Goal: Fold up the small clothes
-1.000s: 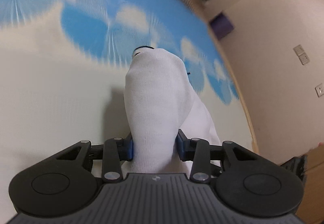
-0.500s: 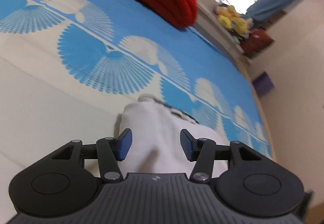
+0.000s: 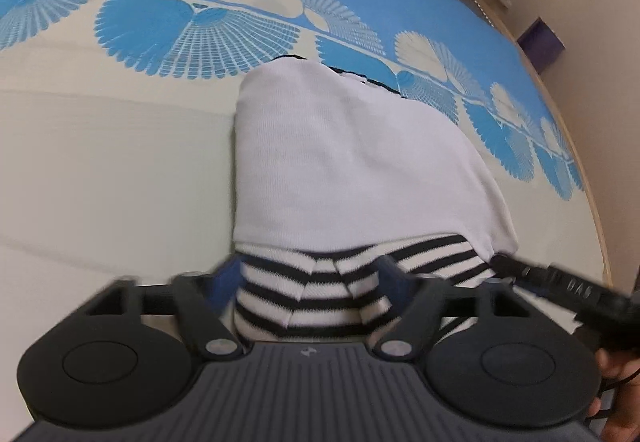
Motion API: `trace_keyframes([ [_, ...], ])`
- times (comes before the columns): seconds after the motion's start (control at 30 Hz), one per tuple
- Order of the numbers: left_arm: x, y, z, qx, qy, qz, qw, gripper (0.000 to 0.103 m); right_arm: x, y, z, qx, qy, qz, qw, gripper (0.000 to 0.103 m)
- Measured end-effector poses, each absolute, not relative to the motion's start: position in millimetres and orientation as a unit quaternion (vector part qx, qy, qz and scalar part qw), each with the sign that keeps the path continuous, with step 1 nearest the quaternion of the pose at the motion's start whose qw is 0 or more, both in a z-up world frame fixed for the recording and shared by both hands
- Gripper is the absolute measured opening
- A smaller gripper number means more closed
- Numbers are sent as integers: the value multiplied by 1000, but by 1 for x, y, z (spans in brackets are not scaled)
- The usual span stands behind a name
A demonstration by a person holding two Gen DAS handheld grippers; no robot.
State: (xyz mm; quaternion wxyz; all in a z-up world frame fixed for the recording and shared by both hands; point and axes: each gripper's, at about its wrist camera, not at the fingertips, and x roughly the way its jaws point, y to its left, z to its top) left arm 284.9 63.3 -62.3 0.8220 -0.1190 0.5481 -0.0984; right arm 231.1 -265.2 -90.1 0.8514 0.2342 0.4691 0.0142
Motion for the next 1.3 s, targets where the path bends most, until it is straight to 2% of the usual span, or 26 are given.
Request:
trace_keyframes([
  [0.13,291,68,-78,-154,590,-87,788,86,230,-265,-105,232,522,33,820,66],
  [0.2,294,69,-86,-177,598,-89,777,81,230,-268,-109,245,526,32,814,43],
  [0.23,296,68,-86,-170,587,-86,786,72,230,-269,-111,256,526,36,810,21],
  [0.27,297,68,-82,-166,571,-84,800,62,228,-268,-111,267,526,42,806,9],
  [0.3,299,70,-79,-168,560,-81,807,60,226,-267,-110,274,525,46,804,5],
  [0.4,298,75,-75,-175,546,-79,816,59,222,-261,-103,278,523,66,803,5],
  [0.57,283,60,-53,-75,512,-85,851,59,221,-263,-104,283,536,74,792,5],
  [0.67,270,50,-39,-49,482,-117,867,63,218,-261,-99,259,531,64,804,6],
  [0.77,271,42,-61,-14,544,-100,833,66,217,-259,-98,236,533,52,811,7],
  [0.83,268,39,-62,5,551,-75,831,68,214,-257,-100,160,548,-3,821,7],
  [0.9,256,34,-41,30,510,-57,858,67,208,-253,-102,8,553,-116,825,12],
  [0.93,250,31,-29,47,485,-48,872,68,205,-256,-99,-9,545,-149,825,13],
  [1.0,241,24,-7,75,465,-36,881,68,196,-277,-80,84,506,-145,846,13],
  [1.1,245,2,53,138,446,-28,884,68,177,-288,-47,128,438,-109,883,13],
  [1.17,254,-19,115,183,412,-21,892,70,163,-288,-32,124,407,-82,901,20],
  [1.3,281,-66,268,190,368,-3,910,76,141,-295,-23,149,391,-60,906,21],
])
